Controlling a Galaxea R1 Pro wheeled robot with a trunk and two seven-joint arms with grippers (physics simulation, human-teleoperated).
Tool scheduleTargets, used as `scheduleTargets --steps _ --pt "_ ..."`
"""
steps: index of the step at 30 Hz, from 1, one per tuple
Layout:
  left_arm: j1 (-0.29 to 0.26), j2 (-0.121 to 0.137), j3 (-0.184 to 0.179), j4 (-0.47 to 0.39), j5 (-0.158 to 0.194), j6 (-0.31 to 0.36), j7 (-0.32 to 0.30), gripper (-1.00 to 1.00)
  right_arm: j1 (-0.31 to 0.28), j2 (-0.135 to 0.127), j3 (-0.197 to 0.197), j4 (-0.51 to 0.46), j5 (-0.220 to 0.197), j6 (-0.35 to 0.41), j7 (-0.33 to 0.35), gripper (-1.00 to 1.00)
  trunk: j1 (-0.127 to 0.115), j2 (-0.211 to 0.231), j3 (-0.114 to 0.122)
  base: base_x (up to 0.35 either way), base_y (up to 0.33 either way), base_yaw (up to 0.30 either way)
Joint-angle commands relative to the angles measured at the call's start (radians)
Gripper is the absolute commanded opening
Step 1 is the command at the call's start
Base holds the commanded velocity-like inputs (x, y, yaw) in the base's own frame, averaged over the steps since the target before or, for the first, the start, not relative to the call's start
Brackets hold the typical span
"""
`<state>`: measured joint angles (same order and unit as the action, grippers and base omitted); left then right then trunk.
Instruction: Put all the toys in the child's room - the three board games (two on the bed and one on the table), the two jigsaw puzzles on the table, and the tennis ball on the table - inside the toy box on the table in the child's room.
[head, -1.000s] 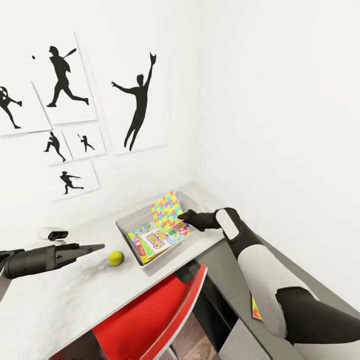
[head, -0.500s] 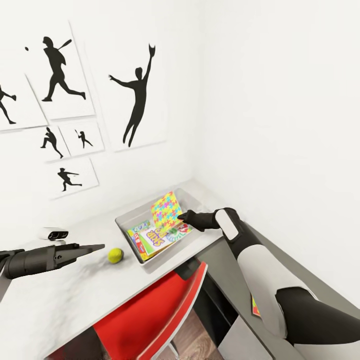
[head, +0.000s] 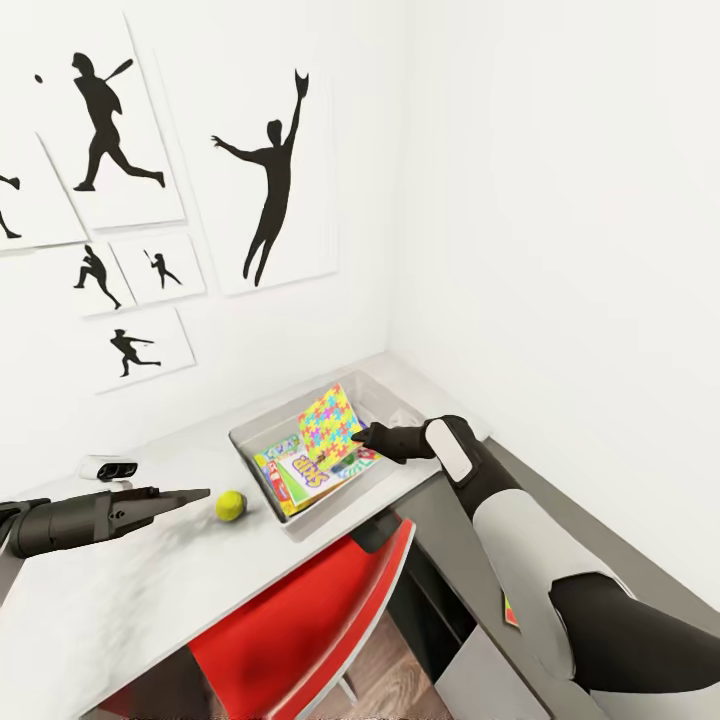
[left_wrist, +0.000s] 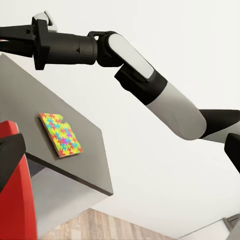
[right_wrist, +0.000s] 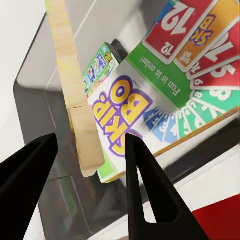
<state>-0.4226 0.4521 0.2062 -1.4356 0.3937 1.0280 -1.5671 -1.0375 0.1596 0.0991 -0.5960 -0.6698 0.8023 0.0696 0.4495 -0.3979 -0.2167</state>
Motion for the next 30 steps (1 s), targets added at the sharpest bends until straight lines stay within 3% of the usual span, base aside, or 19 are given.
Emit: scheduleTargets --steps 1,13,29,30 --pt "-0.001 0.0 0.0 0.0 0.0 0.011 -0.004 1.0 -0.001 0.0 0.0 0.0 0.009 0.003 0.007 -1.0 0.001 -0.002 -0.004 0.0 0.0 0.0" --pt "-0.001 0.0 0.001 0.0 0.0 0.011 -0.004 1.0 -0.001 0.001 0.002 -0.007 0.01 0.002 0.009 -1.0 0.001 -0.002 -0.022 0.0 0.0 0.0" --pt "-0.001 0.0 0.002 0.0 0.0 0.011 -0.004 1.0 -0.001 0.001 0.005 -0.01 0.01 0.005 0.008 -1.0 0.001 -0.002 -0.024 0.0 0.0 0.0" --pt "-0.001 0.0 0.002 0.0 0.0 0.011 -0.004 1.0 -0.001 0.001 0.005 -0.01 0.01 0.004 0.008 1.0 0.001 -0.002 -0.024 0.0 0.0 0.0"
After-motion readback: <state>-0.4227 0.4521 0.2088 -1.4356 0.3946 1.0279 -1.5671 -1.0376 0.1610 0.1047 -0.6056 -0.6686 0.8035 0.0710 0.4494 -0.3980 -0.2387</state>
